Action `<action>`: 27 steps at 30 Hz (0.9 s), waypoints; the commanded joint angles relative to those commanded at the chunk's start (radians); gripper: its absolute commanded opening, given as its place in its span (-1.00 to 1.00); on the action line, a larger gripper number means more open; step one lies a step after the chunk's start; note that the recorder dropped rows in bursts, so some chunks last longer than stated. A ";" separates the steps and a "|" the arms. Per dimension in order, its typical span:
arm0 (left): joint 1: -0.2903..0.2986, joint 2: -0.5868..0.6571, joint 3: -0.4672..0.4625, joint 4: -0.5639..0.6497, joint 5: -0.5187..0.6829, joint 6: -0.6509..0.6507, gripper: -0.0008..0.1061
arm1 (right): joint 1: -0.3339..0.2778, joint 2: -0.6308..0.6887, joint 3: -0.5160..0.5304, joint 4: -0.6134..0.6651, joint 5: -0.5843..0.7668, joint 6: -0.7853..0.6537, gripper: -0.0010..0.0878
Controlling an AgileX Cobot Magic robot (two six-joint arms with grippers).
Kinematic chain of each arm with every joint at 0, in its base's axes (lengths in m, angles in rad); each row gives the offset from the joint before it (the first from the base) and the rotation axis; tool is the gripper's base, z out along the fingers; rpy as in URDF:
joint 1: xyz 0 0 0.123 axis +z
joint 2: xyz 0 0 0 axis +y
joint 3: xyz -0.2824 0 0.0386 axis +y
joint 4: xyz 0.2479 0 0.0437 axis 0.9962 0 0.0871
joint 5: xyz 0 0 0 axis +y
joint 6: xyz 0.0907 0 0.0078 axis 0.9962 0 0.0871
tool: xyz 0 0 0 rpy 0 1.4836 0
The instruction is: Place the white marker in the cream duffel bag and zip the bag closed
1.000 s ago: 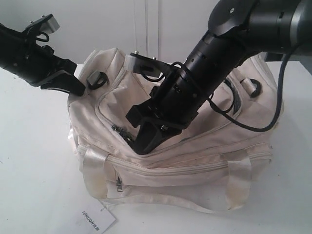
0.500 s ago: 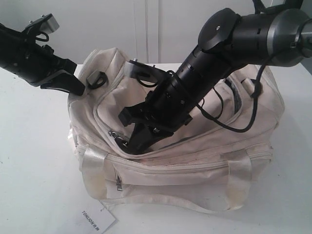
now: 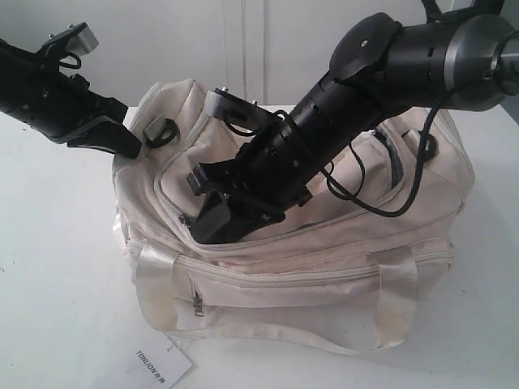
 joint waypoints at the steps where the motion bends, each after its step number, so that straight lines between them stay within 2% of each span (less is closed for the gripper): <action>1: 0.000 0.000 0.000 0.000 0.000 0.000 -0.99 | 0.000 0.001 0.000 0.000 0.014 0.015 -0.11; 6: 0.000 0.000 0.000 0.000 -0.002 0.000 -0.99 | 0.000 0.069 0.000 -0.023 0.041 0.091 -0.11; 10: 0.000 0.000 0.000 0.000 -0.002 0.002 -0.99 | 0.000 0.094 0.000 -0.029 -0.081 0.091 -0.11; 14: 0.000 0.000 0.000 0.000 0.000 0.002 -0.99 | 0.000 0.041 0.000 -0.095 -0.259 0.110 -0.11; 16: 0.000 0.000 0.000 0.000 0.000 0.004 -0.99 | 0.000 0.014 0.000 -0.107 -0.306 0.110 -0.11; 20: 0.000 0.000 0.000 0.000 -0.004 0.004 -0.99 | 0.000 -0.009 0.000 -0.111 -0.321 0.100 -0.11; 27: 0.000 0.000 0.000 0.000 -0.004 0.004 -0.99 | 0.000 -0.013 0.000 -0.150 -0.268 0.060 -0.11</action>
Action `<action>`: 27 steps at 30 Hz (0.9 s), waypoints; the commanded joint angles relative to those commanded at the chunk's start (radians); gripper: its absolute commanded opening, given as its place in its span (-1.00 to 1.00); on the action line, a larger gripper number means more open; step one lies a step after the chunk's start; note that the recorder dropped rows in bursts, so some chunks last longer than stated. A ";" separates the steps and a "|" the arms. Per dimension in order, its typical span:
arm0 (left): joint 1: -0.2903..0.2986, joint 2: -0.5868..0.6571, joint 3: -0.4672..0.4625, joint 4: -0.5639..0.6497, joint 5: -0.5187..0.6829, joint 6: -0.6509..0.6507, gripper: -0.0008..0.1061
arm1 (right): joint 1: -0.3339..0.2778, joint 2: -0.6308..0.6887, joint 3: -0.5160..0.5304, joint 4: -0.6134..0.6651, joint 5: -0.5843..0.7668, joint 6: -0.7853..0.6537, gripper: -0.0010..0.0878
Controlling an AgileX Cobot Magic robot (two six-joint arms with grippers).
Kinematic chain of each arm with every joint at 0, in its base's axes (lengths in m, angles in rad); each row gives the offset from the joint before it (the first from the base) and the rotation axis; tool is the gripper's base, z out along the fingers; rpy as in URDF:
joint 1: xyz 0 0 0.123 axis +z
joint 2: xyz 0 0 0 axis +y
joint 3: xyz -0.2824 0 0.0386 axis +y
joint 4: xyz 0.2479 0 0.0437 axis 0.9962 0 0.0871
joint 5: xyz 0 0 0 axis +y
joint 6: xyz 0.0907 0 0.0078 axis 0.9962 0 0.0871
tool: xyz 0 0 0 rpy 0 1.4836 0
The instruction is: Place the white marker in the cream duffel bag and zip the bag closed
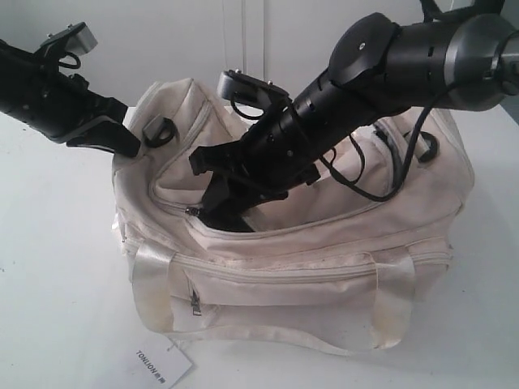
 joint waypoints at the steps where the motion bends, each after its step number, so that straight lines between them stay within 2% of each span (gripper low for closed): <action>1: 0.000 0.000 0.000 0.000 0.000 0.000 -0.99 | 0.000 0.000 0.000 -0.005 -0.002 0.000 -0.11; 6: 0.000 0.000 0.000 0.000 0.000 0.000 -0.99 | 0.000 -0.005 -0.008 -0.001 0.000 0.004 -0.11; 9: 0.000 0.000 0.000 0.000 0.000 0.000 -0.99 | 0.000 -0.019 -0.023 -0.001 0.062 -0.008 -0.11; 13: 0.000 0.000 0.000 0.000 0.000 0.000 -0.99 | 0.000 -0.049 -0.030 -0.003 0.127 -0.108 -0.13; 16: 0.000 0.000 0.000 0.000 0.000 0.000 -0.99 | 0.000 -0.055 -0.026 -0.003 0.136 -0.191 -0.29; 23: 0.000 0.000 0.000 0.000 0.000 0.000 -0.99 | 0.000 -0.012 0.013 -0.005 0.200 -0.272 -0.86; 27: 0.000 0.000 0.000 0.000 0.000 0.000 -0.99 | 0.004 0.021 0.022 0.022 0.234 -0.286 -0.98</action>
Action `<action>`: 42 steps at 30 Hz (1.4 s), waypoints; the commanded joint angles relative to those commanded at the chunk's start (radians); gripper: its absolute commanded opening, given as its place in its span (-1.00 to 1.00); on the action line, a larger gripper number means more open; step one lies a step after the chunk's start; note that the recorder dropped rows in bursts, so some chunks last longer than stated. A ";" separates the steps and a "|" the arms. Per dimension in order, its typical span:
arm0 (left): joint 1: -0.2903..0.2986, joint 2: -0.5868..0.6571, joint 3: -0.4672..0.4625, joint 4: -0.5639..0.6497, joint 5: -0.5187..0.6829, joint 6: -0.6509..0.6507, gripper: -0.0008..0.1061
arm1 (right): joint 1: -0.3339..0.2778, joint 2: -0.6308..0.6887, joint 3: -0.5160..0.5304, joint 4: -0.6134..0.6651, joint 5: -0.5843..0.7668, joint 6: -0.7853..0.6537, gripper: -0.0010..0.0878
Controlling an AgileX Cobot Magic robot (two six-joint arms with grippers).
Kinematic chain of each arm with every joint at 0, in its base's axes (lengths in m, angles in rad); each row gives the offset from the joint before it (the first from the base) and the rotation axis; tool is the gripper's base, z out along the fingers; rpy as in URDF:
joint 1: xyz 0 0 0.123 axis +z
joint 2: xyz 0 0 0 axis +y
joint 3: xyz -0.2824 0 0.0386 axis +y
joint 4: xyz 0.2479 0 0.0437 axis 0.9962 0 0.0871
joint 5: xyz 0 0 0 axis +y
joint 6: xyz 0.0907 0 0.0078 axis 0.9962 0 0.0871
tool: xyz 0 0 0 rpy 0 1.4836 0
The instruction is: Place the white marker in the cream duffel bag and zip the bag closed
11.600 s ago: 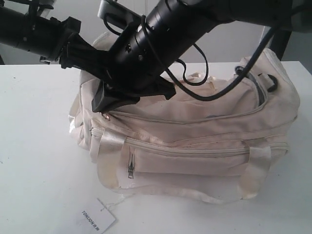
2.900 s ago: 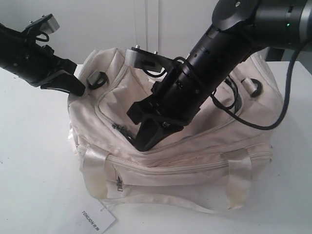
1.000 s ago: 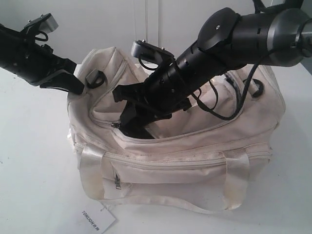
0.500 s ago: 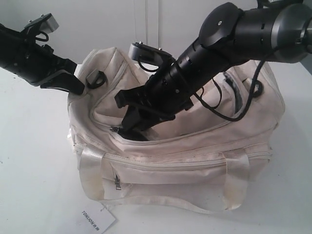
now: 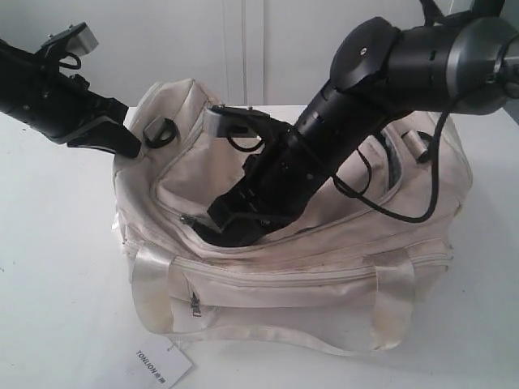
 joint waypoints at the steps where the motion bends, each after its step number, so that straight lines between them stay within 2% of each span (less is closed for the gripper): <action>1: 0.000 0.000 0.000 0.000 0.002 0.000 -0.99 | 0.010 0.004 0.000 0.016 0.000 -0.016 -0.98; 4: 0.000 0.000 0.000 0.000 0.002 0.000 -0.99 | 0.054 0.004 0.000 0.046 -0.017 -0.056 -0.98; 6: 0.000 0.000 0.000 0.000 0.004 0.000 -0.99 | 0.082 0.004 0.000 0.042 -0.087 -0.054 -0.98; 8: 0.000 0.000 0.000 0.000 0.004 0.000 -0.99 | 0.095 0.004 0.000 0.034 -0.227 -0.025 -0.98; 11: 0.000 0.000 0.000 0.000 0.004 0.000 -0.99 | 0.095 0.004 0.000 -0.003 -0.294 0.021 -0.96; 13: 0.000 0.000 0.000 0.000 0.004 0.000 -0.99 | 0.095 0.004 0.000 -0.040 -0.321 0.061 -0.82; 15: 0.000 0.000 0.000 0.000 0.004 0.000 -0.99 | 0.095 0.004 0.000 -0.046 -0.339 0.071 -0.59; 16: 0.000 0.000 0.000 0.000 0.004 0.000 -0.99 | 0.095 0.004 0.000 -0.046 -0.356 0.095 -0.38; 17: 0.000 0.000 0.000 0.000 0.004 0.000 -0.99 | 0.095 0.004 0.000 -0.046 -0.360 0.102 -0.30; 18: 0.000 0.000 0.000 0.000 0.004 0.000 -0.99 | 0.095 0.004 0.000 -0.039 -0.361 0.104 -0.08; 20: 0.000 0.000 0.000 0.000 0.004 0.000 -0.99 | 0.095 0.004 0.000 -0.012 -0.363 0.104 0.19; 21: 0.000 0.000 0.000 0.000 0.004 0.000 -0.99 | 0.095 0.009 0.000 0.017 -0.365 0.104 0.25; 26: 0.000 0.000 0.000 0.000 0.007 0.000 -0.99 | 0.095 0.070 0.000 0.039 -0.382 0.104 0.20; 28: 0.000 0.000 0.000 0.000 0.007 0.000 -0.99 | 0.095 0.082 0.000 0.040 -0.396 0.104 -0.09; 29: 0.000 0.000 0.000 0.000 0.007 0.000 -0.99 | 0.095 0.084 0.000 0.042 -0.404 0.104 -0.42; 32: 0.000 0.000 0.000 0.000 0.007 0.000 -0.99 | 0.095 0.079 0.000 0.042 -0.411 0.104 -0.98; 42: 0.000 0.000 0.000 0.000 0.007 0.000 -0.99 | 0.095 -0.058 0.000 0.000 -0.383 0.107 -0.98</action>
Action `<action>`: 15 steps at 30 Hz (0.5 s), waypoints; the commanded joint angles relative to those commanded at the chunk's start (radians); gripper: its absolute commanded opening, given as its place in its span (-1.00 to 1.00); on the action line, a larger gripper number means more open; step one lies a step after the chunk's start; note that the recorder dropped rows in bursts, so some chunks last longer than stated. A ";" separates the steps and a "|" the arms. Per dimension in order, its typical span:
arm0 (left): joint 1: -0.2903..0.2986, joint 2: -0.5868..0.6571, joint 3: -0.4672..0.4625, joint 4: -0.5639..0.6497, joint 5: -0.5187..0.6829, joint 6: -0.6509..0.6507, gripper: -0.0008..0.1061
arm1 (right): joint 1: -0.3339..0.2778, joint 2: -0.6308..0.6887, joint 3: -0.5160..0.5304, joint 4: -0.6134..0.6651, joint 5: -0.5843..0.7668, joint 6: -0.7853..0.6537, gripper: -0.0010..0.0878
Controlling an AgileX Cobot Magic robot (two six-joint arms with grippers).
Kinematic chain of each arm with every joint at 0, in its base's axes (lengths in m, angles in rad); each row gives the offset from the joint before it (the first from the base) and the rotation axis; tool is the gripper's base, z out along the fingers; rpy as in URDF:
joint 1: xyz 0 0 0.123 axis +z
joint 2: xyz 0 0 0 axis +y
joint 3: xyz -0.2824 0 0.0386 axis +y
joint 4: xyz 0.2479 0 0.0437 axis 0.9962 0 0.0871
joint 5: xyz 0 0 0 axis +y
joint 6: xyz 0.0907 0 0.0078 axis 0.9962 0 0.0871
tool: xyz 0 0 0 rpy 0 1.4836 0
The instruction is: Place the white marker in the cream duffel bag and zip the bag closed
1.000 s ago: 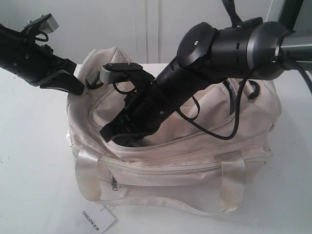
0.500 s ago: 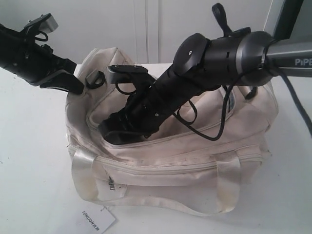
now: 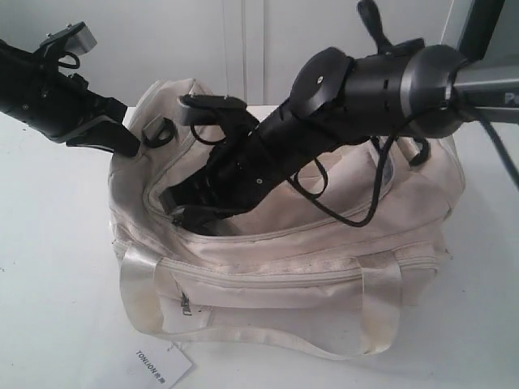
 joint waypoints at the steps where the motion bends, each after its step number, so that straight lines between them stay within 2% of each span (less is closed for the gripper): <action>1: 0.000 0.000 0.000 0.000 0.000 0.000 -0.99 | 0.000 -0.018 0.000 -0.013 0.000 0.005 -0.98; 7: 0.000 0.000 0.000 0.000 0.000 0.000 -0.99 | 0.000 -0.079 0.000 -0.050 0.009 0.032 -0.98; 10: 0.000 0.000 0.000 0.000 0.000 0.000 -0.99 | 0.000 -0.077 0.000 -0.058 0.039 0.054 -0.98; 15: 0.000 0.000 0.000 0.000 0.000 -0.002 -0.99 | 0.000 -0.035 0.000 -0.089 0.076 0.171 -0.98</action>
